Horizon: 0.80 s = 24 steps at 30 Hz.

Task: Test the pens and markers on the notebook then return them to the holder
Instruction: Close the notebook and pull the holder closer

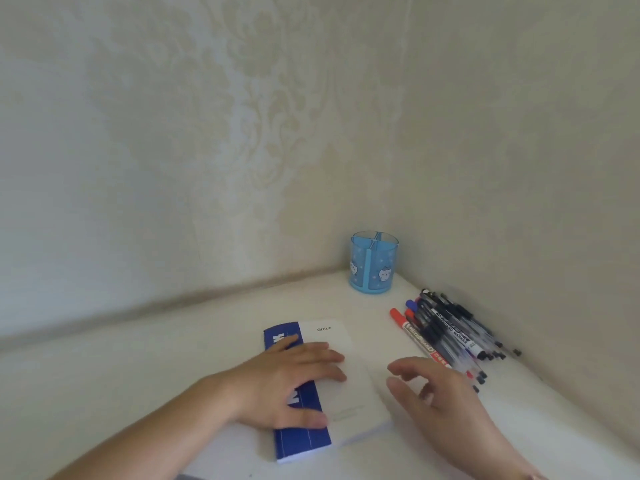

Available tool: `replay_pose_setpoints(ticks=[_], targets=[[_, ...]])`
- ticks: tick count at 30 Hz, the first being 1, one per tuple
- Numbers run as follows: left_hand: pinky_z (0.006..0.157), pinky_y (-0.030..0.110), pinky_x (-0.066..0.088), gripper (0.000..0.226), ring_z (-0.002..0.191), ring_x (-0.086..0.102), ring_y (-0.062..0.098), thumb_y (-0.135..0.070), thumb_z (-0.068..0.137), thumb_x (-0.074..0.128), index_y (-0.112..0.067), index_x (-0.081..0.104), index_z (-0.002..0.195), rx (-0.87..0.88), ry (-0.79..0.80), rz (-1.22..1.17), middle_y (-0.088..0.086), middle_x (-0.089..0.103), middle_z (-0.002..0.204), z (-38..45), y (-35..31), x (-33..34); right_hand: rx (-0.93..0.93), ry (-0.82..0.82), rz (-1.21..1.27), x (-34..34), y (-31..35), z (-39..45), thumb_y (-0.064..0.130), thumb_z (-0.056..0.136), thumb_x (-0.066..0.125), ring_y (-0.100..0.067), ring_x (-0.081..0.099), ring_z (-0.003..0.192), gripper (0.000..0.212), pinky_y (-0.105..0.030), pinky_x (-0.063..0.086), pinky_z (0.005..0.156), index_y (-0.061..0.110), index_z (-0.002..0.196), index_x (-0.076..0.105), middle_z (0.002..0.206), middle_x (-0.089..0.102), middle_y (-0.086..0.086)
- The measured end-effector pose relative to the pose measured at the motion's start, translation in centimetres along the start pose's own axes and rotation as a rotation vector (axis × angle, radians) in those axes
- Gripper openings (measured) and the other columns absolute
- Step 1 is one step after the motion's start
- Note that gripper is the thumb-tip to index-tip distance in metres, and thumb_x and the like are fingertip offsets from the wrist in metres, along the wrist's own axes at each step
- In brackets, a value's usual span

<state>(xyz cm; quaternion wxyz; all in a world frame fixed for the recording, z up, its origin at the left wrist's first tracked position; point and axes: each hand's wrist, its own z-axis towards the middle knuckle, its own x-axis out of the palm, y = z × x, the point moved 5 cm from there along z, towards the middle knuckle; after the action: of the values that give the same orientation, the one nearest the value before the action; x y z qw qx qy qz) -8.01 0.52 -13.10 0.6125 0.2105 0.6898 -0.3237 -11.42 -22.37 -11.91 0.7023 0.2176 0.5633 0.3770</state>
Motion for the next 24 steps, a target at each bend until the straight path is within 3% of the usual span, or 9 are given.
replay_pose_setpoints(ticks=[2,5,8,11,13,16,18,20,24], targets=[[0.120,0.035,-0.009,0.060,0.144,-0.009,-0.009,-0.070,0.088,0.043,-0.051,0.027,0.143,-0.072,-0.014,0.035,-0.031,0.011,0.156,-1.1,2.7,-0.1,-0.008,-0.014,-0.055,-0.6,0.1,1.1,0.034,0.086,0.069,0.014,0.054,0.083,0.011,-0.005,0.040,0.066,0.037,0.096,0.067,0.088,0.063,0.025],[0.118,0.032,-0.017,0.055,0.145,-0.016,-0.005,-0.075,0.086,0.035,-0.064,0.024,0.138,-0.197,-0.045,0.058,-0.035,0.004,0.155,-4.1,7.6,-0.2,-0.025,-0.075,-0.149,-1.4,-0.1,4.1,0.034,0.085,0.069,0.009,0.056,0.081,0.020,-0.002,0.038,0.066,0.031,0.105,0.067,0.090,0.060,0.027],[0.112,0.023,-0.024,0.054,0.141,-0.023,-0.008,-0.084,0.078,0.025,-0.077,0.012,0.130,-0.313,-0.050,0.046,-0.038,-0.005,0.152,-7.6,11.0,-0.5,-0.031,-0.110,-0.221,-1.7,0.0,8.5,0.031,0.088,0.066,0.007,0.055,0.081,0.038,-0.003,0.040,0.072,0.026,0.124,0.057,0.112,0.056,0.012],[0.112,0.022,-0.023,0.057,0.139,-0.025,-0.010,-0.056,0.084,0.034,-0.080,0.006,0.127,-0.419,-0.076,-0.008,-0.040,-0.005,0.149,-10.2,13.0,-0.9,-0.048,-0.093,-0.344,-1.6,0.8,14.1,0.026,0.088,0.065,-0.021,0.059,0.109,0.063,-0.029,0.047,0.093,0.025,0.144,0.036,0.150,0.030,-0.001],[0.117,0.029,-0.014,0.062,0.143,-0.017,-0.007,-0.037,0.081,0.034,-0.080,0.020,0.123,-0.469,-0.136,0.007,-0.037,0.002,0.150,-10.9,13.8,-1.4,0.003,-0.063,-0.403,-1.3,0.8,17.5,0.024,0.089,0.064,-0.030,0.056,0.114,0.065,-0.031,0.045,0.094,0.026,0.146,0.033,0.158,0.010,-0.006],[0.119,0.034,-0.007,0.052,0.146,-0.006,-0.001,-0.033,0.077,0.030,-0.068,0.038,0.114,-0.534,-0.169,-0.001,-0.030,0.014,0.152,-10.8,13.9,-1.6,0.065,-0.053,-0.384,-0.6,0.2,20.6,0.023,0.090,0.065,-0.031,0.055,0.115,0.043,-0.030,0.045,0.094,0.020,0.131,0.051,0.159,0.007,-0.009],[0.120,0.037,-0.004,0.040,0.147,-0.003,0.002,-0.048,0.078,0.027,-0.064,0.036,0.114,-0.527,-0.171,0.027,-0.030,0.013,0.151,-10.3,13.3,-1.6,0.096,-0.087,-0.323,-0.4,-0.3,21.4,0.021,0.092,0.064,-0.030,0.054,0.119,0.024,-0.030,0.043,0.095,0.015,0.114,0.059,0.158,0.015,-0.008],[0.120,0.034,-0.001,0.049,0.144,0.000,0.000,-0.066,0.076,0.020,-0.060,0.039,0.121,-0.491,-0.202,0.021,-0.032,0.014,0.149,-9.5,12.4,-2.0,0.099,-0.129,-0.241,-0.4,-0.3,21.4,0.017,0.092,0.063,-0.028,0.047,0.128,0.011,-0.029,0.039,0.098,0.011,0.101,0.062,0.157,0.022,-0.006],[0.114,0.024,0.012,0.045,0.140,0.019,0.002,-0.069,0.080,0.034,-0.053,0.049,0.119,-0.407,-0.422,-0.083,-0.027,0.031,0.145,-6.9,10.8,-3.5,-0.056,-0.172,-0.124,-0.7,1.4,18.5,0.013,0.088,0.067,-0.025,0.052,0.123,0.012,-0.029,0.045,0.092,0.022,0.085,0.059,0.155,0.026,0.004]])
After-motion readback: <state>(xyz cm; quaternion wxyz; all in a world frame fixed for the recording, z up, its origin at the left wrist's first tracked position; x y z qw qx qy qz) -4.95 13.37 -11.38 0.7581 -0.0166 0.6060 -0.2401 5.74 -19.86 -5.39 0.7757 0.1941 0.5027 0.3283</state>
